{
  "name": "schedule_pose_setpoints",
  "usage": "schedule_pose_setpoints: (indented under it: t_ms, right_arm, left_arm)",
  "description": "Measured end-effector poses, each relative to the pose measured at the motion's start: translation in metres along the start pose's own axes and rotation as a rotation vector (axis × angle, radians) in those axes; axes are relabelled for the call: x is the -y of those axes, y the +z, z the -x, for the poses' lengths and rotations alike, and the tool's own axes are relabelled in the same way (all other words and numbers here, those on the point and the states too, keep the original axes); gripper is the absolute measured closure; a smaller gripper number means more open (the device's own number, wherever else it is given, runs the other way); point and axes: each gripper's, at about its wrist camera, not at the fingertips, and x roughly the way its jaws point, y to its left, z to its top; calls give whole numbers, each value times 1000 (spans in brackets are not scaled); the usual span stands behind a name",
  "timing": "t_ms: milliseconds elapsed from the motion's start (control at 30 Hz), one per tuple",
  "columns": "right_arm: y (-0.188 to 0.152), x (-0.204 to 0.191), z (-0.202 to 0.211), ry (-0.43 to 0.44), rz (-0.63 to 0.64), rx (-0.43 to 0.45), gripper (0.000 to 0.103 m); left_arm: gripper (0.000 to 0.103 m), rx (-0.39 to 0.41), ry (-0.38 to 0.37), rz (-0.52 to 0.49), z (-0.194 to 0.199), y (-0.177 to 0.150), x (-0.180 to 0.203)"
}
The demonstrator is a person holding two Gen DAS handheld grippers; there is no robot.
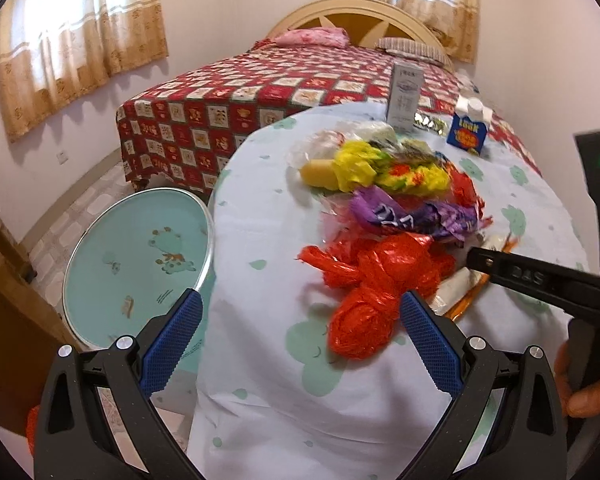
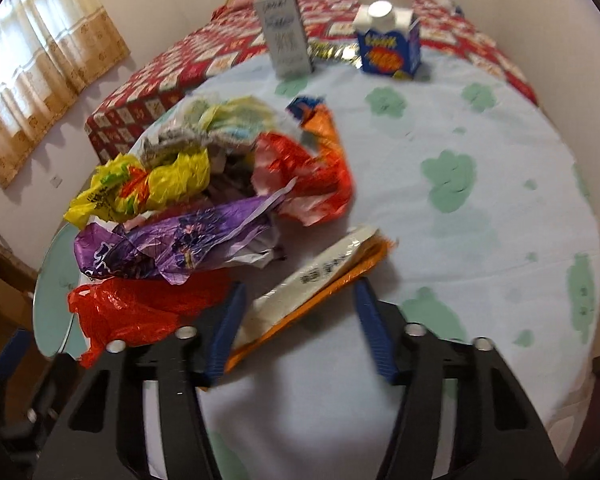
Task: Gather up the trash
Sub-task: 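Grasp the red plastic bag with the left tool while the right tool grasps the white-orange wrapper, then carry both items over the teal bucket and open both tools to drop them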
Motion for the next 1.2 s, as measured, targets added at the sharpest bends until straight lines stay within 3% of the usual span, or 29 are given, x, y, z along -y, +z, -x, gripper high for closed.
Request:
schedule_pose_setpoints:
  t_ms: [100, 167, 333, 467, 567, 667, 800, 1200]
  right_arm:
    - [2, -2, -3, 17, 8, 1, 62]
    - [2, -1, -2, 26, 19, 12, 77]
    - [3, 9, 6, 17, 27, 33, 90]
    - [4, 24, 19, 1, 12, 63, 91]
    - [2, 32, 28, -23, 6, 92, 91]
    - [1, 39, 34, -37, -9, 110, 91]
    - [1, 43, 37, -44, -30, 124, 91]
    - [4, 31, 72, -75, 0, 255, 91]
  left_arm:
    - [7, -23, -21, -26, -9, 0, 10]
    - [7, -34, -19, -41, -14, 1, 16]
    - [21, -66, -11, -99, -29, 3, 36]
    - [34, -76, -23, -112, -34, 3, 43]
    - [63, -103, -109, -94, -41, 1, 46]
    - [72, -94, -170, -67, -40, -1, 45]
    - [75, -54, -244, -51, -25, -6, 34]
    - [75, 22, -293, -47, 23, -7, 6]
